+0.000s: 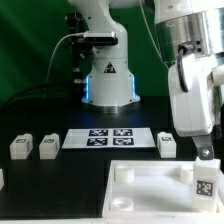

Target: Assemble one leg

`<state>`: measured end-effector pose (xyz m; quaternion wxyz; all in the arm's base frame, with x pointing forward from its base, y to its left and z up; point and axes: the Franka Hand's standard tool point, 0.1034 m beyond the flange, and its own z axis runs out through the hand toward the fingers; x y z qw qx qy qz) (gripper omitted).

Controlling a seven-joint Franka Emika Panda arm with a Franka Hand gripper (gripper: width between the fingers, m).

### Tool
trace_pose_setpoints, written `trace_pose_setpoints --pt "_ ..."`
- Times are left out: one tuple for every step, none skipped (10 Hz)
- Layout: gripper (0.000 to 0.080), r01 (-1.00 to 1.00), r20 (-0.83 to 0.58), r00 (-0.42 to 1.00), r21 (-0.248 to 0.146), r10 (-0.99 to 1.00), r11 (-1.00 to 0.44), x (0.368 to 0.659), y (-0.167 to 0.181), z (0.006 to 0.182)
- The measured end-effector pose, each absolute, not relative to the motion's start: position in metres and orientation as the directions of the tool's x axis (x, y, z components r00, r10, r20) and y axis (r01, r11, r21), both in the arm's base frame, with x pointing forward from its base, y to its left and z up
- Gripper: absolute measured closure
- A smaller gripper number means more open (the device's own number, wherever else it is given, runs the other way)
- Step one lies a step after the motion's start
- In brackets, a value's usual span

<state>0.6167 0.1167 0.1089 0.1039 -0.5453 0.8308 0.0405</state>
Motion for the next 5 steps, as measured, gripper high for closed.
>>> trace_pose_setpoints --pt "0.0150 -0.915 -0.217 -0.383 -0.046 -0.898 0.401 0.6166 0.1167 0.1086" --pt "0.0150 -0.915 -0.216 -0.382 -0.046 -0.898 0.400 0.6165 0.1167 0.1084" --pt "0.0150 -0.915 -0.216 -0.382 -0.045 -0.899 0.400 0.6164 0.1167 0.1081" --pt "0.0150 -0.916 -0.216 -0.381 -0.045 -0.899 0.399 0.6163 0.1167 0.1078" --pt "0.0150 -0.916 -0.215 -0.381 -0.045 -0.899 0.399 0.6162 0.1167 0.1076"
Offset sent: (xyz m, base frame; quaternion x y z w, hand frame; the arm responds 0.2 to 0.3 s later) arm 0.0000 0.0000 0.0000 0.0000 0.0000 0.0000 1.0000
